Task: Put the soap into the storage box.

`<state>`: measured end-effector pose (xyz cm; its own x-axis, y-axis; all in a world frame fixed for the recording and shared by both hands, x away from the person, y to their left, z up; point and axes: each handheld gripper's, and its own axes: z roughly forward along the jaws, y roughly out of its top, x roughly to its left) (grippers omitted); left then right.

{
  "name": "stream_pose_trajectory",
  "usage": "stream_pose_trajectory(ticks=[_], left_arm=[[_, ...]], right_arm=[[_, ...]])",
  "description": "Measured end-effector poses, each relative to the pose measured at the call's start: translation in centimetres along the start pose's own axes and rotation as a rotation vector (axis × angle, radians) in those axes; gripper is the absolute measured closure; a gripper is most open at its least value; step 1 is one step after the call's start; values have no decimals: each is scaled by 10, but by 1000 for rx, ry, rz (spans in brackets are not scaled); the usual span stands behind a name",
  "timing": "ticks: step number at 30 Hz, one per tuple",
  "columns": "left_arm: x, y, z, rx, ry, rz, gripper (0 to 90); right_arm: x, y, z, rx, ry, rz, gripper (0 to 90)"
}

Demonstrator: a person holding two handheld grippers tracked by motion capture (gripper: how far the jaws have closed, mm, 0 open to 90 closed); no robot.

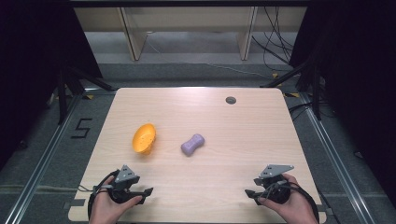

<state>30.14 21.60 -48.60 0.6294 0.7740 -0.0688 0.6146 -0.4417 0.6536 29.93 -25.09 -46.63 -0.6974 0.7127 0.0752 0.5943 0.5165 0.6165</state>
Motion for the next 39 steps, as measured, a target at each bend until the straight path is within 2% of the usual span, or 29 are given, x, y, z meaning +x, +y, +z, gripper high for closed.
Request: stream_pose_trajectory(ticks=[2,3,4,5,6,7,8,9,10,11,12,14,15,16,19,20,21,22,25,27,28,32,35,36,39], left_arm=[[1,4,0,6,5,-11,303],[3,11,0,12,21,-12,303],[3,14,1,20,27,-27,298],[3,20,1,23,35,-43,297],[3,26,1,41,38,-21,299],[1,36,2,27,46,-2,305],[1,36,2,27,46,-2,305],[-1,49,4,57,44,15,307],[-1,49,4,57,44,15,307],[-3,61,8,74,44,20,312],[-3,61,8,74,44,20,319],[-5,74,11,125,29,23,318],[-6,81,16,130,24,16,318],[-7,88,18,157,26,16,314],[-12,105,27,194,39,42,310],[-13,109,30,193,35,38,310],[-14,114,33,207,24,50,310],[-15,120,37,198,18,41,309],[-15,137,49,226,6,57,303],[-15,141,53,223,18,57,303],[-15,144,56,241,21,67,303],[-15,155,67,261,21,64,301],[-14,160,72,256,14,52,301],[-14,160,72,256,14,52,301],[-15,165,76,248,21,52,301]], right_arm=[[0,1,-1,15,6,7,444],[1,1,-3,36,8,25,444],[1,0,-1,15,-6,23,444],[0,0,-1,18,-7,26,444],[1,0,-2,26,-14,39,444],[1,0,-4,38,-8,27,444],[1,0,-4,38,-8,27,444],[2,0,-3,33,-7,25,444],[2,0,-3,33,-7,25,444],[0,-1,-3,30,-6,12,444],[0,-1,-3,30,-6,12,444],[-1,-2,-3,28,-8,20,444],[-1,-2,-3,28,-8,20,444],[-1,-3,-4,25,-2,22,444],[1,-3,-6,36,-1,40,444],[1,-3,-5,31,-1,33,444],[1,-3,-5,31,-1,32,444],[1,-3,-5,31,0,32,444],[1,-3,-5,32,0,33,444],[1,-3,-6,33,-1,35,444],[2,-3,-6,33,2,50,444],[1,-4,-4,17,-5,34,444],[1,-4,-4,9,-6,33,444],[1,-4,-5,16,0,49,444],[1,-3,-5,10,-3,44,444]])
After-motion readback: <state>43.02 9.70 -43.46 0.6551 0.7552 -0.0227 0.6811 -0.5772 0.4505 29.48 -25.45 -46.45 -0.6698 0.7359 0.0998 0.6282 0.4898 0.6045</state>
